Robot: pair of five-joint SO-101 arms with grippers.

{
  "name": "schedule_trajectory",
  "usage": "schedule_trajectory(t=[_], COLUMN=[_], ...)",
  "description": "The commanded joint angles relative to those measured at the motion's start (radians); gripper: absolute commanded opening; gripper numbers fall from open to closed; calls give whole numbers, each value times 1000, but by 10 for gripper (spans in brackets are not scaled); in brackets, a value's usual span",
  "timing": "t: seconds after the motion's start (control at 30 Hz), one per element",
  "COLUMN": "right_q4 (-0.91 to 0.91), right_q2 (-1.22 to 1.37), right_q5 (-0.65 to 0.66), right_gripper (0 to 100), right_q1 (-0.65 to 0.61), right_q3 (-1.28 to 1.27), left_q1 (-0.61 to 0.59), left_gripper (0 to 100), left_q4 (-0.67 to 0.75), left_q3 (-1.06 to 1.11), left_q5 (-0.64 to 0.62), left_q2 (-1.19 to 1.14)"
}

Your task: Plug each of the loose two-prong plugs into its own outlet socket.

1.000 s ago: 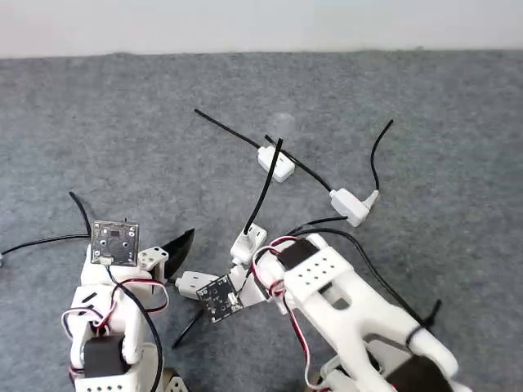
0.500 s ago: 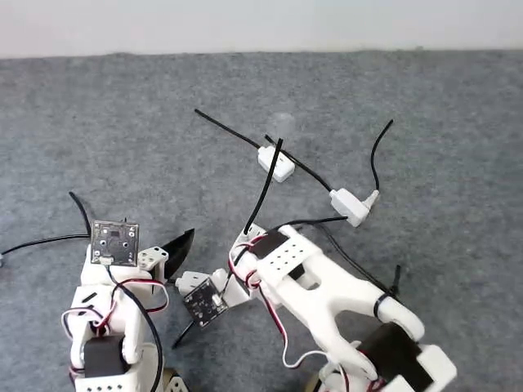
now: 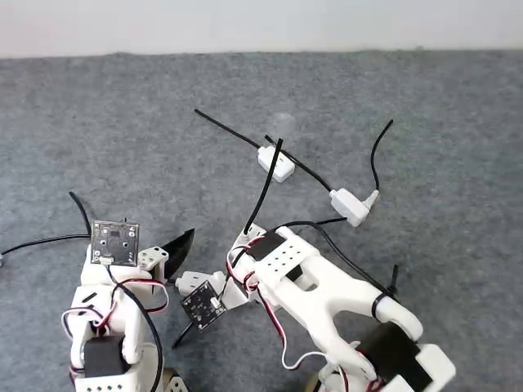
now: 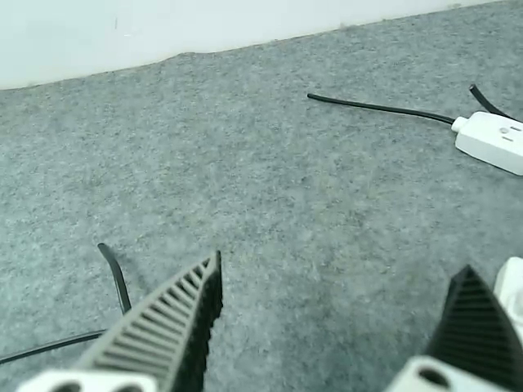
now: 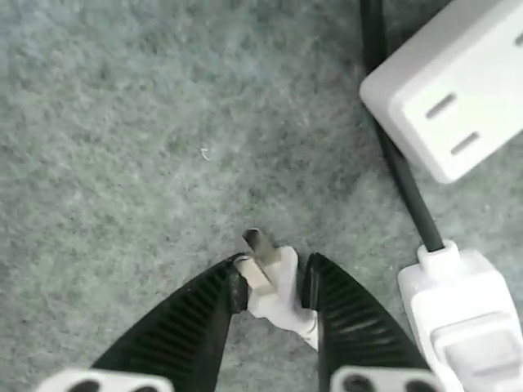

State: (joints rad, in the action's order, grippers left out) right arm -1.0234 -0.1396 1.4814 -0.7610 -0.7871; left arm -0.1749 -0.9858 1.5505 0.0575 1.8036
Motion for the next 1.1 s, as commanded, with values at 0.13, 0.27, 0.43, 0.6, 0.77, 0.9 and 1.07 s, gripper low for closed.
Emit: schedule_trajectory(t=[0.13, 0.27, 0.43, 0.6, 0.77, 0.9, 1.07], right_q4=[13, 18, 13, 10, 10, 7, -82], right_q2=[-2, 35, 71, 71, 71, 77, 79], right_q5=[18, 46, 71, 141, 170, 210, 276], right_gripper=[173, 192, 192, 192, 192, 192, 192], right_q1=[31, 62, 62, 65, 65, 88, 117], right_q3=[49, 61, 68, 68, 81, 101, 152], left_q1=[-8, -8, -8, -8, -8, -8, -8], left_gripper=[414, 414, 414, 414, 414, 414, 414], left_q4=[28, 28, 28, 28, 28, 28, 28], left_q3=[-7, -7, -5, -5, -5, -5, -5], left_q5=[11, 11, 26, 28, 29, 29, 29], left_q2=[12, 12, 12, 12, 12, 12, 12])
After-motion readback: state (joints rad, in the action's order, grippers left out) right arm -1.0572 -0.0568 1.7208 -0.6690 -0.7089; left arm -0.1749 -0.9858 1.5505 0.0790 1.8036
